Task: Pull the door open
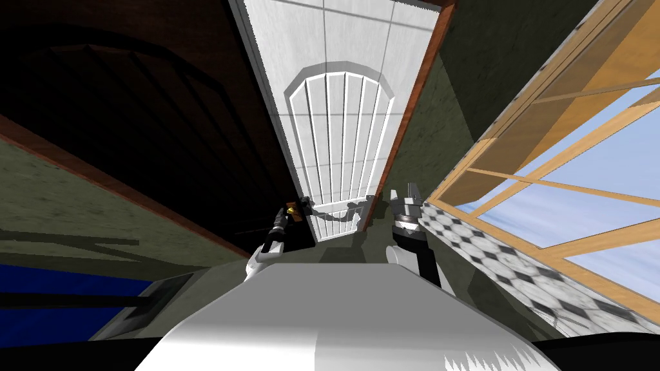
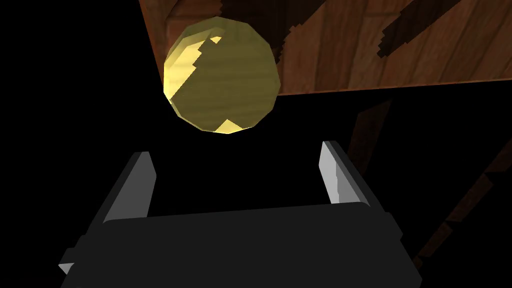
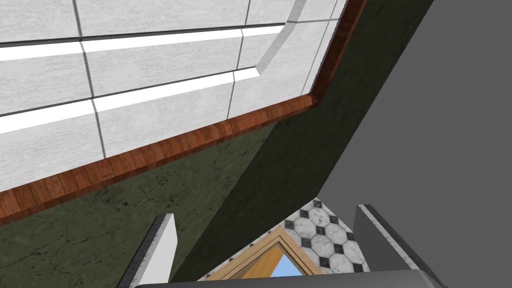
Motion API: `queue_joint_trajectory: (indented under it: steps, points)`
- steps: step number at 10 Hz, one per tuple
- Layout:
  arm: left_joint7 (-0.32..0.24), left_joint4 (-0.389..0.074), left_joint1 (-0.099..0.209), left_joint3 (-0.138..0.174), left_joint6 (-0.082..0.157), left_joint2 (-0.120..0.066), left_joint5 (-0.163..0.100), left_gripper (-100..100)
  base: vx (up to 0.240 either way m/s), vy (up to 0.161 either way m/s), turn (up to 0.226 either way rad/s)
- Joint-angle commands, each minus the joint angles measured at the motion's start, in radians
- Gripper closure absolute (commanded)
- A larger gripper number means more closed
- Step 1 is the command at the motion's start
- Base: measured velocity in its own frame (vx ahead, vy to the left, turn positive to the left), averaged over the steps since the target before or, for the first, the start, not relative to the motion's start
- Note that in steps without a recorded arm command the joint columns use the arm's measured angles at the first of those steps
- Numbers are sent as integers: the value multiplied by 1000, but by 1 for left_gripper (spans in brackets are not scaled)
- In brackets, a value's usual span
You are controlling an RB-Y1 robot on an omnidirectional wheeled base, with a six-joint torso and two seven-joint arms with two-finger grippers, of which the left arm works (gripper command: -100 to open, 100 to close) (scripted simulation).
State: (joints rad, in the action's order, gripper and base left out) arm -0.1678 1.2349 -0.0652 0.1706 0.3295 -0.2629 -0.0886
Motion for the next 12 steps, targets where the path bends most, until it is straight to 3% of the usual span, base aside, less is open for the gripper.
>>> queue_joint_trajectory:
  steps: [1,2,7,8,12]
  points:
    - [0,0,0,0,0,0,0,-100,113,-40,-30]
    - [0,0,0,0,0,0,0,100,-13,2,31]
    - [0,0,0,0,0,0,0,100,-24,10,1]
    - [-3,1,-16,7,-1,-9,-2,-100,-146,37,118]
    - [-14,22,-26,-15,-2,-11,-1,-100,-197,-2,-7]
